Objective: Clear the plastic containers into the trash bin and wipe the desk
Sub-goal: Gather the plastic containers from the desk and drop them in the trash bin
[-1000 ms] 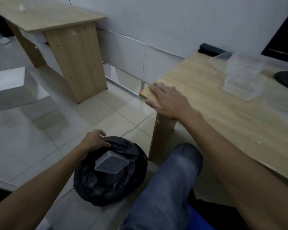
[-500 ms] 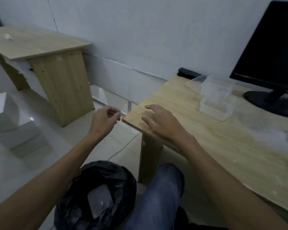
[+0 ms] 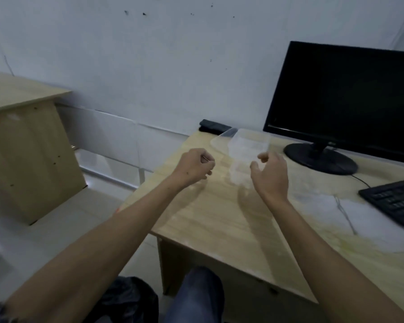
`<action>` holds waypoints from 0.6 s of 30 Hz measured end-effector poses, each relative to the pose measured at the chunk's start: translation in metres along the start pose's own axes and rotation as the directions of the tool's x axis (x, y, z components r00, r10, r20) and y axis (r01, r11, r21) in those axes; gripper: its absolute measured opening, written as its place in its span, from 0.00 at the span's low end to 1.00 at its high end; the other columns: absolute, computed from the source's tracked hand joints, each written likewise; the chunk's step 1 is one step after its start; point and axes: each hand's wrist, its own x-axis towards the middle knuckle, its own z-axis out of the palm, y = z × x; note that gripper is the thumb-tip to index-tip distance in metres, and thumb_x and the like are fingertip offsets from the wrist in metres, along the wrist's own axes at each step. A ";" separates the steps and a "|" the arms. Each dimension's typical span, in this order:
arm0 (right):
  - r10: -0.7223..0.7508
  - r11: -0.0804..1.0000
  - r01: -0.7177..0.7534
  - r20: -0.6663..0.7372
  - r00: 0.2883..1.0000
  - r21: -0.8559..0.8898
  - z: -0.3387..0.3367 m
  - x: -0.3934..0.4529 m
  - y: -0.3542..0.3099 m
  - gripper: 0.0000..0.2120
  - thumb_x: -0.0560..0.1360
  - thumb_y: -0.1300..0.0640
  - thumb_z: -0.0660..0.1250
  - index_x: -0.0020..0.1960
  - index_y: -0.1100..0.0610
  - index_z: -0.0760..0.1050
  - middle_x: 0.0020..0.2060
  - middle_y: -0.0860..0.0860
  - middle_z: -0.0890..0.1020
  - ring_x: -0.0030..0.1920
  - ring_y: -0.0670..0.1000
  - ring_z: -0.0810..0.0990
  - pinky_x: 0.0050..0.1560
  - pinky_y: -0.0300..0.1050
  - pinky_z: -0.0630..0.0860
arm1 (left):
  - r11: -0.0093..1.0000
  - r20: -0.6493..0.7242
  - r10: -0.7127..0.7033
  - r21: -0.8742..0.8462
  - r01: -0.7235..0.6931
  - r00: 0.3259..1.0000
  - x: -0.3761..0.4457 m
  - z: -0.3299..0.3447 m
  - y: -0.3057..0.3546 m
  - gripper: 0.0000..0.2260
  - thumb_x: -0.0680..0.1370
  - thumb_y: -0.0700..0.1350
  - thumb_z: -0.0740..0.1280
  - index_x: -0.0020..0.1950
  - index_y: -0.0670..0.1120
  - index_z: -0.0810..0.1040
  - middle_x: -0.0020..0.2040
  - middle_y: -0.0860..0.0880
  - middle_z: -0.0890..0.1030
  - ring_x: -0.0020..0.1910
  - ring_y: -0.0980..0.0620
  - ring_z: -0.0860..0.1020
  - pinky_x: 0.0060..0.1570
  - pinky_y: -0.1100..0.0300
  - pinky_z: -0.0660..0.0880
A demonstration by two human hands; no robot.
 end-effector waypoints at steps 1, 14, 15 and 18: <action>0.060 0.998 -0.060 -0.004 0.998 0.010 -0.002 0.006 0.008 0.10 0.80 0.55 0.68 0.58 0.58 0.76 0.54 0.51 0.76 0.60 0.54 0.75 0.55 0.49 0.73 | 1.000 0.014 -0.020 0.007 0.020 1.000 0.008 0.011 0.003 0.08 0.79 0.44 0.70 0.50 0.38 0.81 0.45 0.43 0.85 0.44 0.48 0.86 0.46 0.48 0.85; 0.286 0.947 -0.310 0.226 0.931 0.081 -0.007 0.081 0.029 0.14 0.82 0.45 0.66 0.51 0.57 0.81 0.39 0.47 0.79 0.47 0.51 0.78 0.52 0.47 0.74 | 0.917 0.013 -0.331 -0.230 0.325 0.944 0.091 0.083 0.018 0.32 0.70 0.70 0.70 0.53 0.41 0.82 0.49 0.44 0.85 0.47 0.44 0.84 0.50 0.50 0.82; 0.292 0.946 -0.317 0.236 0.927 0.074 -0.005 0.083 0.031 0.13 0.81 0.46 0.67 0.49 0.56 0.81 0.39 0.47 0.80 0.46 0.51 0.79 0.51 0.47 0.75 | 0.891 0.027 -0.357 -0.290 0.349 0.934 0.095 0.083 0.019 0.31 0.69 0.70 0.70 0.51 0.42 0.81 0.47 0.44 0.85 0.43 0.45 0.83 0.46 0.51 0.82; 0.334 0.930 -0.359 0.228 0.915 0.076 -0.002 0.085 0.032 0.17 0.80 0.47 0.68 0.37 0.56 0.74 0.36 0.52 0.80 0.40 0.53 0.80 0.43 0.47 0.74 | 0.877 0.012 -0.359 -0.336 0.342 0.933 0.107 0.083 0.019 0.26 0.72 0.65 0.70 0.48 0.41 0.84 0.41 0.45 0.85 0.37 0.46 0.82 0.39 0.55 0.79</action>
